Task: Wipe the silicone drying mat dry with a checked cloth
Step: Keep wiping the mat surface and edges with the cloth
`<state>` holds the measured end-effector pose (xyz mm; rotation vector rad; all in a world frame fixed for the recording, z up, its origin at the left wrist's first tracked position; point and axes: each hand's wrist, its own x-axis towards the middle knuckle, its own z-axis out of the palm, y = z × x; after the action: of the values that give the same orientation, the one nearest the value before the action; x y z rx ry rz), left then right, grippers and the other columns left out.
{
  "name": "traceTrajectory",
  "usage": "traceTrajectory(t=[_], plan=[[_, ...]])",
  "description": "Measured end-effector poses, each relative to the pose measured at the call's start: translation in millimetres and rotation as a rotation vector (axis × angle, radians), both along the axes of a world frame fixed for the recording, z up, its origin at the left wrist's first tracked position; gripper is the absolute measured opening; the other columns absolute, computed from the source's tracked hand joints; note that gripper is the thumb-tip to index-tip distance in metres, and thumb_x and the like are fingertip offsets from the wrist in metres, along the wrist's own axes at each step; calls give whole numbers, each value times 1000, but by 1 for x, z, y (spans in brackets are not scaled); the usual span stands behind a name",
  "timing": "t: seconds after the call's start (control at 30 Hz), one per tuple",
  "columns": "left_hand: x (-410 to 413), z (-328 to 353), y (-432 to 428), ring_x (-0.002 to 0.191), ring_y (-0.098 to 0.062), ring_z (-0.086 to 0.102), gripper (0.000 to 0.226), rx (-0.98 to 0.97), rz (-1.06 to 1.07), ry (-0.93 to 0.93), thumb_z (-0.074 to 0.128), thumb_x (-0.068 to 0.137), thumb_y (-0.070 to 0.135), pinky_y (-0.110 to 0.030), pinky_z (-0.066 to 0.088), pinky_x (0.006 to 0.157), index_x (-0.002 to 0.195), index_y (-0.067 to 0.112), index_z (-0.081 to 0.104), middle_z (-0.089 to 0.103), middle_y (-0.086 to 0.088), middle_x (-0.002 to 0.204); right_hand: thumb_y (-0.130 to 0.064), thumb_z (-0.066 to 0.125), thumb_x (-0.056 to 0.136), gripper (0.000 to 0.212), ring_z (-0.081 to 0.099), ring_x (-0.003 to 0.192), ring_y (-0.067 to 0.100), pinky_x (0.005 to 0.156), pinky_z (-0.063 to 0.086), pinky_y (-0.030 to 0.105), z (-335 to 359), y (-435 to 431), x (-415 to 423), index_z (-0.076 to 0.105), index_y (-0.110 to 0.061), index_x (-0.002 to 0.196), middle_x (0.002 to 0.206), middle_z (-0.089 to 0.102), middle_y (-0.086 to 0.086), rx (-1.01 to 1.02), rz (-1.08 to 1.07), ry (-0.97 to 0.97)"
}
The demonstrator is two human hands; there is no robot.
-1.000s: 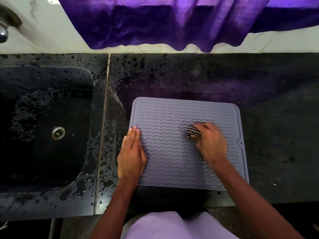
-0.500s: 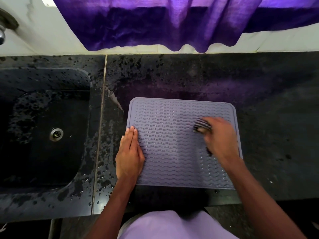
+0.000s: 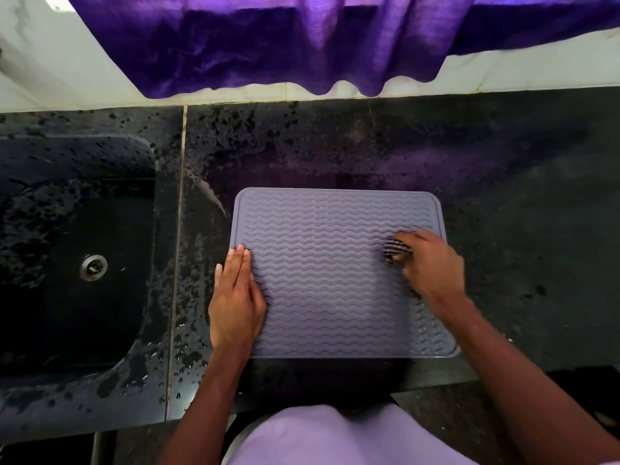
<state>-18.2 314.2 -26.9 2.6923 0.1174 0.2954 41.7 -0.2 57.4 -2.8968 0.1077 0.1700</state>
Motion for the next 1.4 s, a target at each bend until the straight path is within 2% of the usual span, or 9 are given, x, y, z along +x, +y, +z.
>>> traceTrajectory(t=[0.13,0.33,0.47,0.57,0.7,0.77,1.07,1.27,1.4], plan=[[0,1,-1,148,-21,39,53,-6,-4,-3,32,101,17,-41,25,125,148,0,49,46,-9,157,-8,65,72,46,61,94,36,72,55,49,11,-51,-4,67,-31,112,104,64,2,-96,-142,37],[0,1,5,140,-22,49,45,-141,51,-76,38,101,14,-27,13,128,138,-3,58,57,-11,146,-8,67,74,35,58,90,38,65,49,42,24,-45,-5,64,-17,107,96,63,12,-125,-203,-56],[0,5,4,135,-23,53,43,-203,81,-84,39,101,12,-25,12,127,133,-3,62,62,-11,141,-5,74,72,50,61,98,21,85,51,34,24,32,-9,63,-29,115,107,68,-1,190,11,-118],[0,4,5,135,-23,53,42,-220,77,-75,39,101,12,-26,13,127,133,-3,63,62,-11,141,-9,77,73,46,60,97,13,86,48,27,14,115,-10,66,-28,114,107,69,-5,340,199,-129],[0,3,7,136,-26,53,38,-201,46,-60,46,97,7,-26,11,127,126,-7,66,61,-14,141,-12,75,73,42,57,96,19,76,53,35,6,197,-4,66,-26,111,100,65,-4,308,370,-89],[-1,2,8,137,-26,52,33,-175,38,-50,53,92,0,-24,9,127,121,-8,67,60,-14,142,-11,73,75,42,55,103,23,79,52,41,3,210,-3,64,-23,114,104,63,-1,224,427,-53],[0,-1,9,139,-24,51,42,-92,23,-73,43,99,8,-28,10,128,135,-3,61,60,-11,144,-11,73,78,46,50,118,21,86,53,43,3,165,2,63,-29,120,116,62,-3,137,398,33],[0,-4,8,137,-25,52,39,-73,44,-87,59,96,-7,-27,9,128,135,-4,61,61,-12,142,-10,79,69,47,59,102,22,74,55,38,0,75,-8,69,-32,110,104,67,-6,31,203,16],[-1,-3,5,137,-26,53,39,-57,48,-77,43,102,8,-28,15,127,136,-5,60,60,-13,143,-4,77,69,44,61,99,27,72,53,36,1,37,-11,72,-24,108,104,70,0,17,53,18]])
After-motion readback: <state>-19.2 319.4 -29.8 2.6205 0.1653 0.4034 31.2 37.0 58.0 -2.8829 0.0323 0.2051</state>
